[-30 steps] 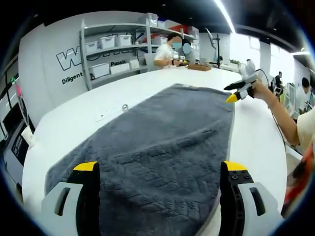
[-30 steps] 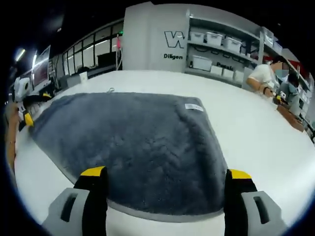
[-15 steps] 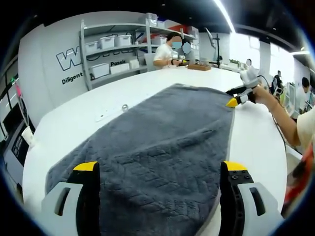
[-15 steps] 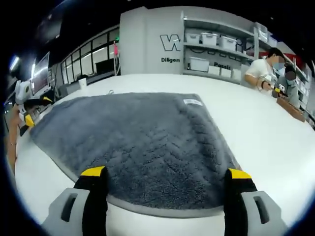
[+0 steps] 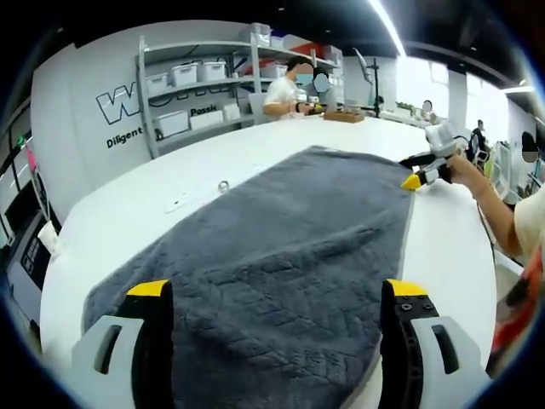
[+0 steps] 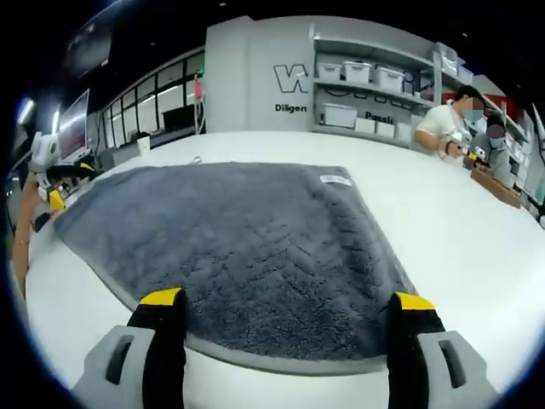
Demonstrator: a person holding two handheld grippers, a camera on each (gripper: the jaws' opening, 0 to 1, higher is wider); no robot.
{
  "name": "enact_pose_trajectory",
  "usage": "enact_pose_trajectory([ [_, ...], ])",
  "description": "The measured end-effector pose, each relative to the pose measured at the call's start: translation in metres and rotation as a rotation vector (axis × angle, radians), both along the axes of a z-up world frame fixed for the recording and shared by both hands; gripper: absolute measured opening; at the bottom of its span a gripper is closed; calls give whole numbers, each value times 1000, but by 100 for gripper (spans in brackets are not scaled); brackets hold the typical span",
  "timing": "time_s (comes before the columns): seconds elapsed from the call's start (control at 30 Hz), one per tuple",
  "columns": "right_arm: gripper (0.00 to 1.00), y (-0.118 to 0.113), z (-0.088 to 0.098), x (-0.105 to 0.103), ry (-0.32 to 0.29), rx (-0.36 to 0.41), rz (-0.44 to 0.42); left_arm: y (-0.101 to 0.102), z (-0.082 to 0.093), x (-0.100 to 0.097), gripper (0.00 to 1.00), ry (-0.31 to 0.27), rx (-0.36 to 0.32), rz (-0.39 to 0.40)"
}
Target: Open the folded towel by lifting each exposed corner and separating the folded layers until the towel lies flat within the target outline without major curled edges
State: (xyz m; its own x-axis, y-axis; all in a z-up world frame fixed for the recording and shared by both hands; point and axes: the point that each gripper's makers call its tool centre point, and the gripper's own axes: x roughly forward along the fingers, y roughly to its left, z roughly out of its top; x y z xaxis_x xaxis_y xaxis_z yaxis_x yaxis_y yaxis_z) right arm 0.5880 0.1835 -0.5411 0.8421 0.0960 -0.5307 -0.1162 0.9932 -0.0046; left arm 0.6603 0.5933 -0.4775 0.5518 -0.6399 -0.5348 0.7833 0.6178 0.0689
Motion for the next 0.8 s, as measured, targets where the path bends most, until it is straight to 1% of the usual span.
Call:
enact_pose_trajectory([
  [0.43, 99, -4, -1, -34, 4, -1, -29, 0, 1, 0, 99, -2, 4, -4],
  [0.63, 99, -6, -1, -44, 3, -1, -41, 0, -1, -1, 99, 0, 9, -6],
  [0.8, 99, -9, -1, -46, -7, 0, -41, 0, -3, -2, 99, 2, 13, -6],
])
